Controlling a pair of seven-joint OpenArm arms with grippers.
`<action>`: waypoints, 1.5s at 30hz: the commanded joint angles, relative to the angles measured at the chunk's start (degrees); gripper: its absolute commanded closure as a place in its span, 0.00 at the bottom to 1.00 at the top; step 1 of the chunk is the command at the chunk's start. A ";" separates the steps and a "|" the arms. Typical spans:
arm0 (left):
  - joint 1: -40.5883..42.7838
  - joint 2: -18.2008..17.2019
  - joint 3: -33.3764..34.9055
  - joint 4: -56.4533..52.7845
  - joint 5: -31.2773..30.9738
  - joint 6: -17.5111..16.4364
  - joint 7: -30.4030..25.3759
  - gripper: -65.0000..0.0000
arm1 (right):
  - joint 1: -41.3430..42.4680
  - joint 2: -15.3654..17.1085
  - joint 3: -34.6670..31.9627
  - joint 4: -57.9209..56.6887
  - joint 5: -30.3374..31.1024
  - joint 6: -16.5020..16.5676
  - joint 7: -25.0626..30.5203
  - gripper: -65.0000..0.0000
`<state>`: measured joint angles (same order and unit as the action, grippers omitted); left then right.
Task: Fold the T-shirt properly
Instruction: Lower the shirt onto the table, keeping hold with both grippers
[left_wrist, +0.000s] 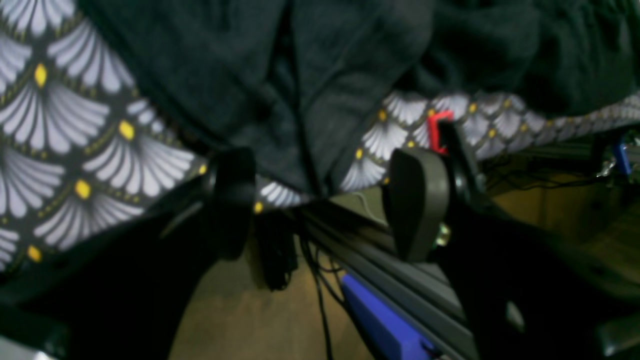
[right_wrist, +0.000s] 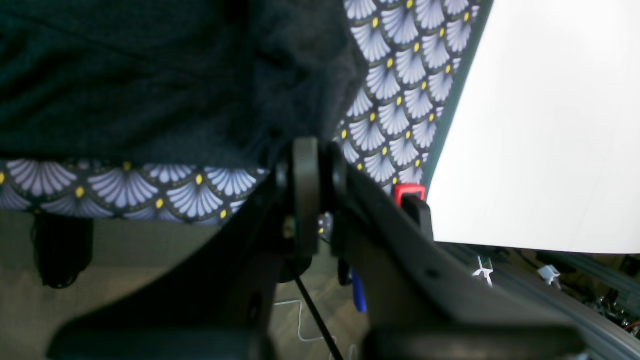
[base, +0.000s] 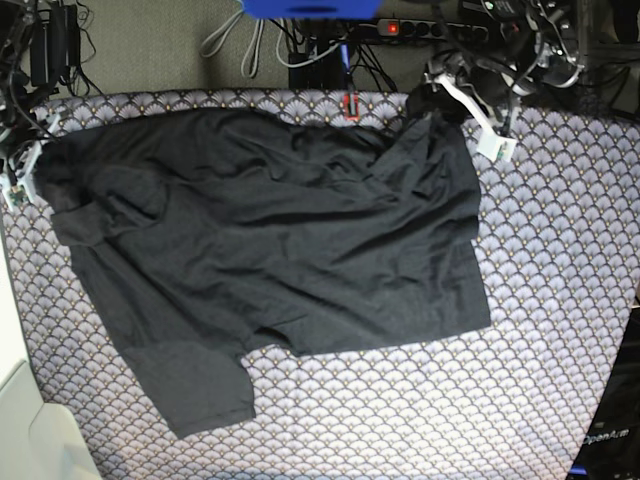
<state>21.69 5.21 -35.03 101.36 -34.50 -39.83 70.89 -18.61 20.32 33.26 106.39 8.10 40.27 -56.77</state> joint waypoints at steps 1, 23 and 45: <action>-0.29 -0.16 -0.01 0.84 -0.18 -0.17 -0.78 0.36 | 0.37 1.09 0.46 1.08 0.03 -0.27 0.64 1.00; -2.66 2.22 0.26 -3.38 6.76 -0.17 -0.87 0.54 | 0.11 1.09 0.72 1.08 0.03 -0.27 0.55 1.00; -8.73 -6.22 -8.01 2.42 7.20 -0.17 2.12 0.99 | 0.46 1.09 0.28 1.26 0.03 -0.27 0.47 1.00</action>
<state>13.04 -0.62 -42.78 102.76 -27.03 -39.88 73.10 -18.46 20.29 33.26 106.50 8.10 40.27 -56.82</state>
